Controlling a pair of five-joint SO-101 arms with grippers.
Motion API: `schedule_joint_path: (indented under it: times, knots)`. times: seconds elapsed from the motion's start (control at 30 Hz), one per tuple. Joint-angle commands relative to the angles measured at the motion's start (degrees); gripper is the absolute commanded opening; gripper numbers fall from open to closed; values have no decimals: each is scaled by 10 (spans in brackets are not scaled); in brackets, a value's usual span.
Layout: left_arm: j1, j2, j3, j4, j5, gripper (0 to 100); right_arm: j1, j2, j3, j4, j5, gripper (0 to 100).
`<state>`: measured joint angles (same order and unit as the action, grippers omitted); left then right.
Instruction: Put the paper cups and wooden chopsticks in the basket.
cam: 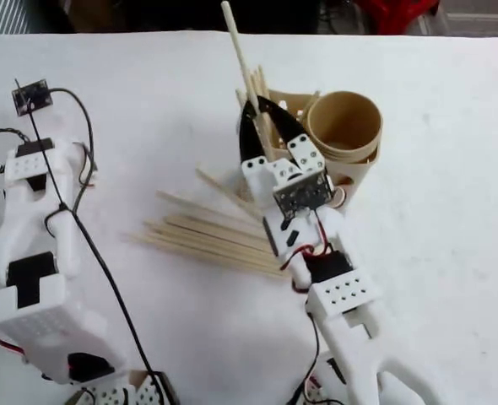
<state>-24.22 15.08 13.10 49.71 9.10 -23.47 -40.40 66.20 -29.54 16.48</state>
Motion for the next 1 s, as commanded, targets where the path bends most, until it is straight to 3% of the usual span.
schedule_joint_path:
  times: [0.0, 0.3, 0.57, 0.97]
  knots:
    - [9, -3, -3, -3, -6, 72, 4, -7, -91, -11, -4, 17]
    - [24, -3, -4, -3, -7, 72, 6, 19, -202, 101, -4, 17]
    - [24, -3, -4, 1, -7, 72, 10, 156, -259, 100, -4, 20]
    - [25, -3, -4, -2, -7, 72, 34, 162, -251, 116, -4, 22]
